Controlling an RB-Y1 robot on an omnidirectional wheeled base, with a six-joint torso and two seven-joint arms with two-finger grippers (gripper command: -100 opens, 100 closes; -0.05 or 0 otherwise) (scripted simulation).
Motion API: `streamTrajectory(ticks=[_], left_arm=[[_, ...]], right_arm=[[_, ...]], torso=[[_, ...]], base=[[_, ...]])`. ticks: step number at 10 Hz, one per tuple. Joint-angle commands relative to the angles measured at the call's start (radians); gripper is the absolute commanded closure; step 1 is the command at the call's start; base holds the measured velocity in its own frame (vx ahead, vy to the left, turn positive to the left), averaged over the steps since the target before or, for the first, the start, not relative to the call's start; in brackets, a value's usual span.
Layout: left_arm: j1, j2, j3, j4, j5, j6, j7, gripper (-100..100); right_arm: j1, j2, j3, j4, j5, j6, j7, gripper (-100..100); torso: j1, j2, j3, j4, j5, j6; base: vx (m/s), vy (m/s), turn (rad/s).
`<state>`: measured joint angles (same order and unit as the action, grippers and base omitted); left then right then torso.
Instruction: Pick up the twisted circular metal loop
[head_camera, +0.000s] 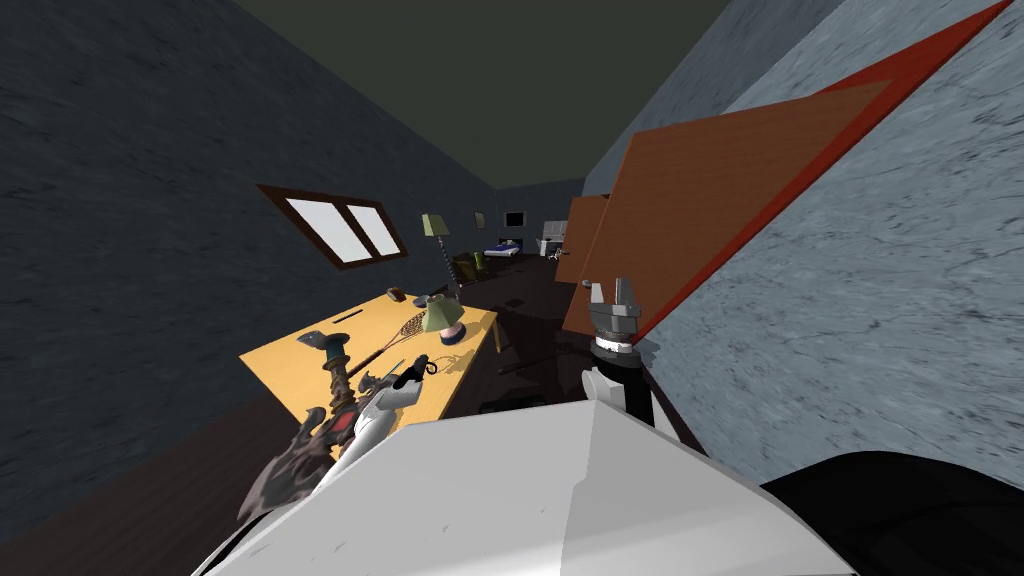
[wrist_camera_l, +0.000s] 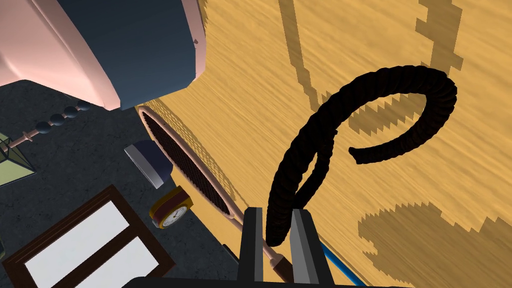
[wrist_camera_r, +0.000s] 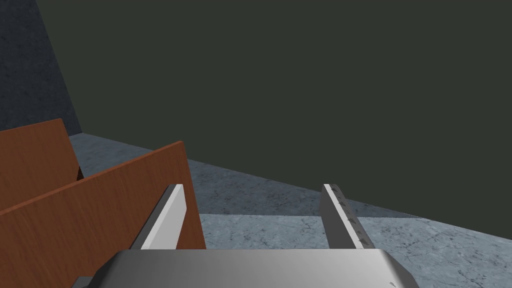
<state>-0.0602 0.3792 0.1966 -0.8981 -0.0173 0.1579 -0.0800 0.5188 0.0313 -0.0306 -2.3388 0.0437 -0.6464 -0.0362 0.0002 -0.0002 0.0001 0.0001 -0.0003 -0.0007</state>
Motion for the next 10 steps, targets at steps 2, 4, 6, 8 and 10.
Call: streamTrajectory(ticks=[2, 4, 6, 8, 10], left_arm=[[0.022, 0.007, -0.021, -0.039, 0.011, 0.011, -0.001, 100], [0.049, 0.017, -0.050, -0.085, 0.028, 0.023, 0.000, 100], [0.076, 0.027, -0.078, -0.130, 0.045, 0.035, 0.000, 100], [0.103, 0.037, -0.107, -0.176, 0.062, 0.047, 0.001, 100], [0.130, 0.047, -0.136, -0.222, 0.079, 0.058, 0.001, 100]], right_arm=[[0.000, 0.000, 0.000, 0.000, 0.000, 0.000, 0.000, 0], [0.000, 0.000, 0.000, 0.000, 0.000, 0.000, 0.000, 0], [0.000, 0.000, 0.000, 0.000, 0.000, 0.000, 0.000, 0], [0.000, 0.000, 0.000, 0.000, 0.000, 0.000, 0.000, 0], [0.000, 0.000, 0.000, 0.000, 0.000, 0.000, 0.000, 0]], torso=[[0.000, 0.000, 0.000, 0.000, 0.000, 0.000], [-0.001, -0.003, -0.001, -0.001, 0.000, -0.001], [-0.003, -0.002, -0.001, 0.000, 0.000, 0.000], [-0.001, -0.003, -0.002, -0.001, 0.000, -0.001], [-0.001, -0.003, -0.002, -0.001, 0.000, -0.001]], base=[[0.018, -0.004, 0.066], [0.055, -0.029, 0.153], [0.041, -0.032, 0.105], [0.050, -0.017, 0.118], [0.045, -0.022, 0.128]])
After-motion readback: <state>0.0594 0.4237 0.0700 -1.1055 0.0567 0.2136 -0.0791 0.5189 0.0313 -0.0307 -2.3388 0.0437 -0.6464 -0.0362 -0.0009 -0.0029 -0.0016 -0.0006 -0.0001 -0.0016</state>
